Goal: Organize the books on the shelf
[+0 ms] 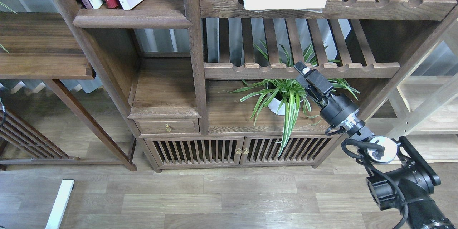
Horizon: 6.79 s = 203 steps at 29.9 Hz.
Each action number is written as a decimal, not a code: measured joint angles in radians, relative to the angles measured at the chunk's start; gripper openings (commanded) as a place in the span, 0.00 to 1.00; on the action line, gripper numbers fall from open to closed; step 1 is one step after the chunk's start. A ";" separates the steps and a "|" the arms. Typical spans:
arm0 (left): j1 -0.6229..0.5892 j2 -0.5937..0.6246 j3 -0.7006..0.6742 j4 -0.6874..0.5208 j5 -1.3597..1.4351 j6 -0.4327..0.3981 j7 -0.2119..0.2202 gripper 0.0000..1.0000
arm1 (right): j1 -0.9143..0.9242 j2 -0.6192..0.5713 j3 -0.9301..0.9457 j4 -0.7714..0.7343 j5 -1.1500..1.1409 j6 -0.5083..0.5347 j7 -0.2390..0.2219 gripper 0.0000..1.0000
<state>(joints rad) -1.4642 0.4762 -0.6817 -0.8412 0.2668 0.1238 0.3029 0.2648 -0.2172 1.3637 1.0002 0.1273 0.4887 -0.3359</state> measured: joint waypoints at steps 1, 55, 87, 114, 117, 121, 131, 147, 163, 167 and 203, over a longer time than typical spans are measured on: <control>0.000 0.000 -0.002 -0.012 -0.001 -0.001 0.003 0.41 | 0.000 -0.002 0.000 0.000 0.000 0.000 0.000 0.91; 1.017 -0.061 -0.419 -0.469 -0.745 -0.613 0.011 0.92 | 0.045 -0.012 0.127 0.282 0.203 -0.236 -0.009 0.89; 1.173 -0.110 -0.328 -0.451 -0.715 -0.613 -0.017 0.95 | 0.210 -0.016 0.006 0.297 0.285 -0.506 -0.017 0.91; 1.191 -0.109 -0.330 -0.432 -0.707 -0.613 -0.016 0.97 | 0.353 0.006 0.014 0.285 0.285 -0.799 0.046 0.93; 1.185 -0.111 -0.328 -0.431 -0.701 -0.613 -0.015 0.97 | 0.355 0.006 0.014 0.285 0.282 -0.816 0.064 0.93; 1.184 -0.111 -0.328 -0.429 -0.694 -0.613 -0.015 0.97 | 0.355 0.006 0.017 0.285 0.282 -0.824 0.085 0.93; 1.185 -0.111 -0.327 -0.423 -0.693 -0.613 -0.015 0.97 | 0.354 0.008 0.017 0.273 0.280 -0.827 0.100 0.91; 1.190 -0.110 -0.332 -0.423 -0.695 -0.613 -0.018 0.97 | 0.399 0.010 0.013 0.236 0.276 -0.869 0.098 0.84; 1.189 -0.111 -0.328 -0.423 -0.693 -0.613 -0.015 0.97 | 0.402 0.006 0.015 0.230 0.278 -0.862 0.086 0.61; 1.185 -0.111 -0.328 -0.423 -0.687 -0.613 -0.015 0.97 | 0.402 0.008 0.016 0.228 0.278 -0.858 0.086 0.56; 1.184 -0.130 -0.326 -0.423 -0.674 -0.613 -0.017 0.98 | 0.349 -0.012 0.047 0.169 0.290 -0.554 0.014 0.05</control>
<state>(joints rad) -0.2800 0.3462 -1.0080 -1.2640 -0.4076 -0.4887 0.2854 0.6139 -0.2293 1.4110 1.1692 0.4170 -0.0648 -0.3218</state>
